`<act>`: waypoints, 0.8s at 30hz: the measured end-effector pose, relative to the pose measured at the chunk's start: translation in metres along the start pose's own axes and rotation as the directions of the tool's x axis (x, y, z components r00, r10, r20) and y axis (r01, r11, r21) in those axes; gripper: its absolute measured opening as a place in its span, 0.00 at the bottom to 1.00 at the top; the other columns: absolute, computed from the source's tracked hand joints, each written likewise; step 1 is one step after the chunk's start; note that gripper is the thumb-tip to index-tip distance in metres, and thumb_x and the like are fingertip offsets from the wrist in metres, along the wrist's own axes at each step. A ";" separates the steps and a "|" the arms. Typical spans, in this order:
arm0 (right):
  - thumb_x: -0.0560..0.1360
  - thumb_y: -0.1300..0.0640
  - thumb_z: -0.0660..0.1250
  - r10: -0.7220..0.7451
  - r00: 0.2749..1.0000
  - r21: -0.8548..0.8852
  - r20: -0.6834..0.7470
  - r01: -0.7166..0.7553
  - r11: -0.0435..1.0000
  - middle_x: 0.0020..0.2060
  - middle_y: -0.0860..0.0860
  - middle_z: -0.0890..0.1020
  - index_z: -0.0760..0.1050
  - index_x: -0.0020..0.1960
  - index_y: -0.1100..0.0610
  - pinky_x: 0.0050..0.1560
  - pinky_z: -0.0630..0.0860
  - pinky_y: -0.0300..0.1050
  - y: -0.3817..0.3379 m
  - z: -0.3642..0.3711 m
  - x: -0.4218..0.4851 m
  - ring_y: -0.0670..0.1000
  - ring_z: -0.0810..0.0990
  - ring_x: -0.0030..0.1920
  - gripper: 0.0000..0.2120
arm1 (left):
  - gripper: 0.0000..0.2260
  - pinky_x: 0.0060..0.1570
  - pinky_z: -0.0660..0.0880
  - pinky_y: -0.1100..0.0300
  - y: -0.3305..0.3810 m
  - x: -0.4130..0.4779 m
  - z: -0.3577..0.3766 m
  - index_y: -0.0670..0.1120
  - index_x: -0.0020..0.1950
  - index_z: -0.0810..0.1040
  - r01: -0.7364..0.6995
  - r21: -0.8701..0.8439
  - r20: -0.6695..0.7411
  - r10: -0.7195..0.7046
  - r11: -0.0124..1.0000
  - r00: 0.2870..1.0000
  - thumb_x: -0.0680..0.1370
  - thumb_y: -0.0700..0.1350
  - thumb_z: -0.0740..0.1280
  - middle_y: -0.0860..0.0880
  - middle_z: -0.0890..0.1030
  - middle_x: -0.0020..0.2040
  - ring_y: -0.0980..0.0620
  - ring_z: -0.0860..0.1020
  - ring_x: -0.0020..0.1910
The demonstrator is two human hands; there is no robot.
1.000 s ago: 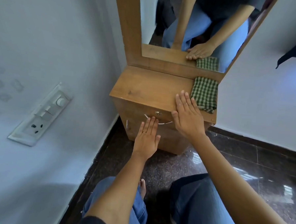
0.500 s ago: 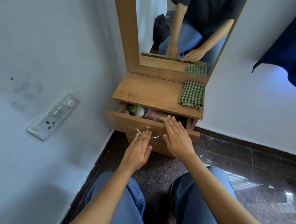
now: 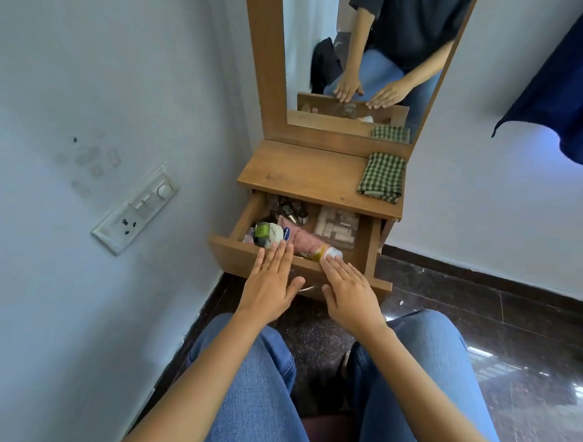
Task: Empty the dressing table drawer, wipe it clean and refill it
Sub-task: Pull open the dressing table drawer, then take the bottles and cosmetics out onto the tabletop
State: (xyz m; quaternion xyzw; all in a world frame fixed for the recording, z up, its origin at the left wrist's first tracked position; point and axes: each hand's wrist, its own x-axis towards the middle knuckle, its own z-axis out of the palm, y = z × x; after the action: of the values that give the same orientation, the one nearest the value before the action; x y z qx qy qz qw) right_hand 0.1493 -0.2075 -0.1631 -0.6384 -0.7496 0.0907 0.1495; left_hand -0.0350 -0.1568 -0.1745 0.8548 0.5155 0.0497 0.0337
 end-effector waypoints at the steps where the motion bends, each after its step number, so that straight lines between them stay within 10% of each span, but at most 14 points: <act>1: 0.80 0.55 0.55 -0.004 1.000 0.001 0.003 0.004 1.000 0.73 0.51 0.65 0.60 0.76 0.55 0.73 0.49 0.42 -0.003 0.000 -0.005 0.50 0.60 0.75 0.25 | 0.34 0.73 0.36 0.53 -0.001 -0.006 0.000 0.42 0.77 0.46 -0.008 0.004 -0.005 0.008 1.000 1.000 0.79 0.62 0.39 0.45 0.49 0.78 0.49 0.43 0.77; 24: 0.74 0.48 0.54 -0.033 0.999 -0.041 -0.026 0.032 0.999 0.65 0.51 0.76 0.72 0.69 0.56 0.66 0.64 0.43 -0.027 0.006 -0.059 0.50 0.74 0.66 0.26 | 0.30 0.73 0.51 0.55 -0.003 -0.066 -0.007 0.43 0.68 0.72 -0.032 -0.114 -0.102 0.020 0.993 0.995 0.81 0.62 0.45 0.46 0.76 0.66 0.49 0.70 0.69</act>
State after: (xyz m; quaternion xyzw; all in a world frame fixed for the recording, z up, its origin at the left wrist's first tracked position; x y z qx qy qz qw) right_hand 0.1300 -0.2703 -0.1663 -0.6302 -0.7595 0.0644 0.1481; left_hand -0.0689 -0.2136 -0.1709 0.8545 0.5015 0.1228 0.0567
